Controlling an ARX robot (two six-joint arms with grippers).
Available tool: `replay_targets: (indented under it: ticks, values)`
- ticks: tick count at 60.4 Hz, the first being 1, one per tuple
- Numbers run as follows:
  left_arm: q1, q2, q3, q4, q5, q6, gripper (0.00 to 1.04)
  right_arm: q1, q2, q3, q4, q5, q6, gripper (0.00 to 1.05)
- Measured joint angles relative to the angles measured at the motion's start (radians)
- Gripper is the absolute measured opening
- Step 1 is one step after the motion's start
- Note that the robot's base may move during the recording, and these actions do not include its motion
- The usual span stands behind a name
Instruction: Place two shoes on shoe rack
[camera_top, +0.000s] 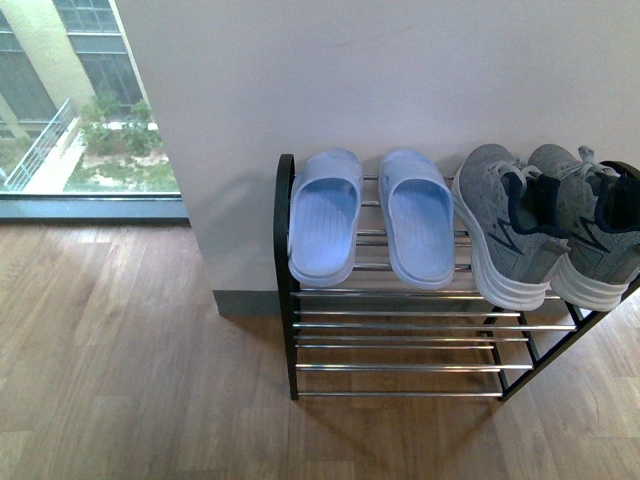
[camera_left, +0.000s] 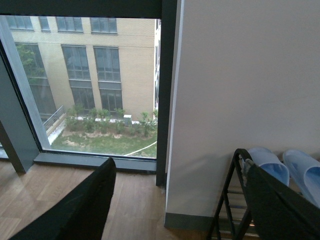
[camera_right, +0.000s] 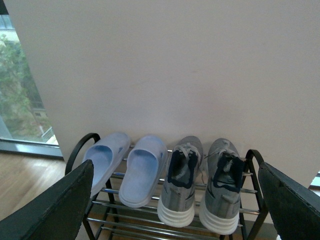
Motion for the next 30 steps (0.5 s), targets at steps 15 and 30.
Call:
replay_targets:
  ticks: [15, 30]
  values:
    - [0.001, 0.0, 0.0, 0.0, 0.006, 0.003, 0.95, 0.0, 0.0, 0.0, 0.0, 0.006, 0.0, 0.95]
    - [0.001, 0.0, 0.0, 0.0, 0.003, 0.003, 0.95, 0.0, 0.0, 0.0, 0.0, 0.004, 0.0, 0.95]
